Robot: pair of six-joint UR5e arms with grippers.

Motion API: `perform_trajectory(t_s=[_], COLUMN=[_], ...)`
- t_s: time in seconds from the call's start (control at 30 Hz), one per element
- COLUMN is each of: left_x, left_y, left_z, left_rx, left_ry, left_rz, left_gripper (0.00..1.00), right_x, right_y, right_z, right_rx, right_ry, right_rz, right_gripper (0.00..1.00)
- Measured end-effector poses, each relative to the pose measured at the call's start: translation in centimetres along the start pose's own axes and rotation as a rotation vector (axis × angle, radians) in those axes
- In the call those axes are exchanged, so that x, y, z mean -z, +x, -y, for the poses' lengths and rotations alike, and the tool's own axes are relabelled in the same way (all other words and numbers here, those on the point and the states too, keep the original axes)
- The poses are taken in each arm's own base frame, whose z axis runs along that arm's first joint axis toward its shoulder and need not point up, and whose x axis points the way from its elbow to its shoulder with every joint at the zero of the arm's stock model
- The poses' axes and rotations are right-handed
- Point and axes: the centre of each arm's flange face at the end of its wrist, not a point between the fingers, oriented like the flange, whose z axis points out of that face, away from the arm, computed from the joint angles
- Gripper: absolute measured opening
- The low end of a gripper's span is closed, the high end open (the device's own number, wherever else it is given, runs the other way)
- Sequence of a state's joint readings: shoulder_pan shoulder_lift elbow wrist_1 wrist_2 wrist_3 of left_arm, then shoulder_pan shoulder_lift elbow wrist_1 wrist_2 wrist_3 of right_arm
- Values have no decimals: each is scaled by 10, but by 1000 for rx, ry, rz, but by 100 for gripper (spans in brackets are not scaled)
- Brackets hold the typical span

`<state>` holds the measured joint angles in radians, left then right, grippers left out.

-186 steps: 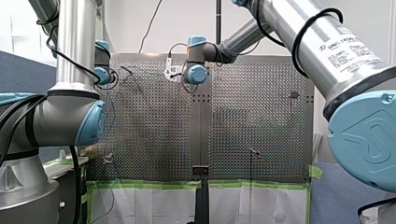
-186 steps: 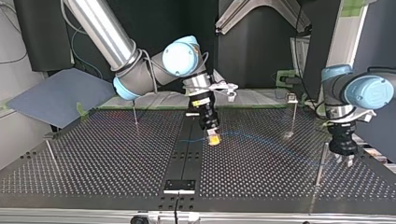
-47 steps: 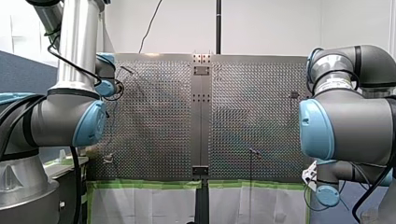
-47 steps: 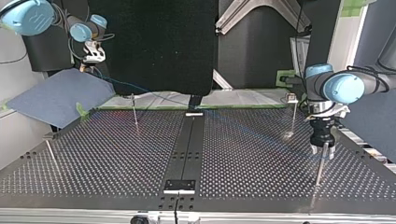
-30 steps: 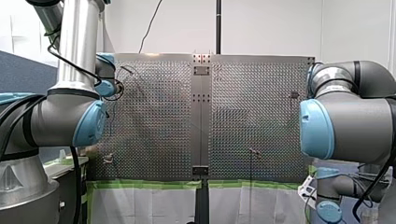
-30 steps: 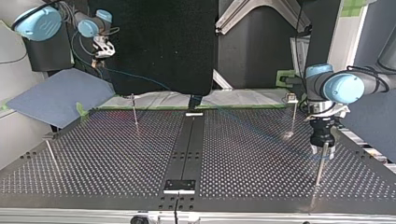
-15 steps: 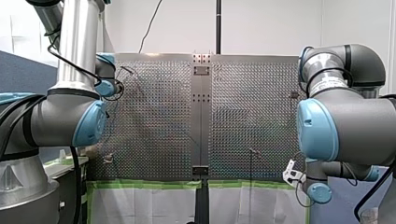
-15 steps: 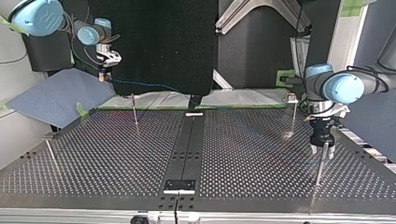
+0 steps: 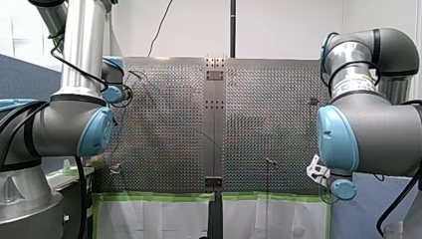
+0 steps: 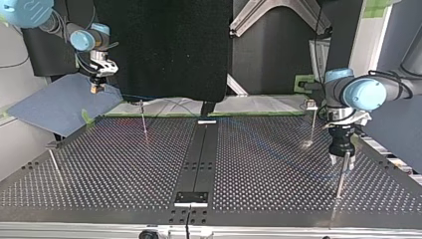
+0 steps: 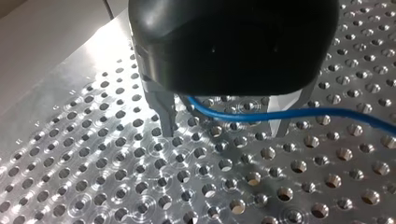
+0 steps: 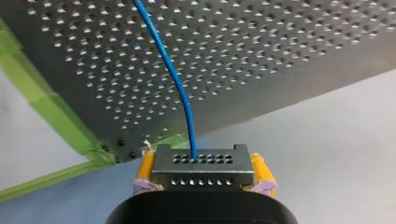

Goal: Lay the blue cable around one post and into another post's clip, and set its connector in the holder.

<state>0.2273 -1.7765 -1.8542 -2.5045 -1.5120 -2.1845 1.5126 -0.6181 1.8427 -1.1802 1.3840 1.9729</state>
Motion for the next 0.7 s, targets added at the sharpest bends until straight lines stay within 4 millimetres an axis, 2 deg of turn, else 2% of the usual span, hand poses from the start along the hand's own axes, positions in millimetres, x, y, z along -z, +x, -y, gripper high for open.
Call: perform_trajectory(t_s=[0.23, 0.5, 0.7], left_x=[2, -2, 2], left_y=[3, 3, 6], left_z=[2, 8, 1], left_rx=[21, 87, 137], left_ry=[-7, 71, 85], left_rz=[-13, -6, 10], left_gripper=[98, 98, 98], right_x=[-9, -9, -8], right_y=[31, 32, 30], right_z=[15, 24, 28], right_rx=[-2, -2, -3], right_ry=[30, 45, 48], right_rz=[-60, -59, -50], right_gripper=[0, 0, 0])
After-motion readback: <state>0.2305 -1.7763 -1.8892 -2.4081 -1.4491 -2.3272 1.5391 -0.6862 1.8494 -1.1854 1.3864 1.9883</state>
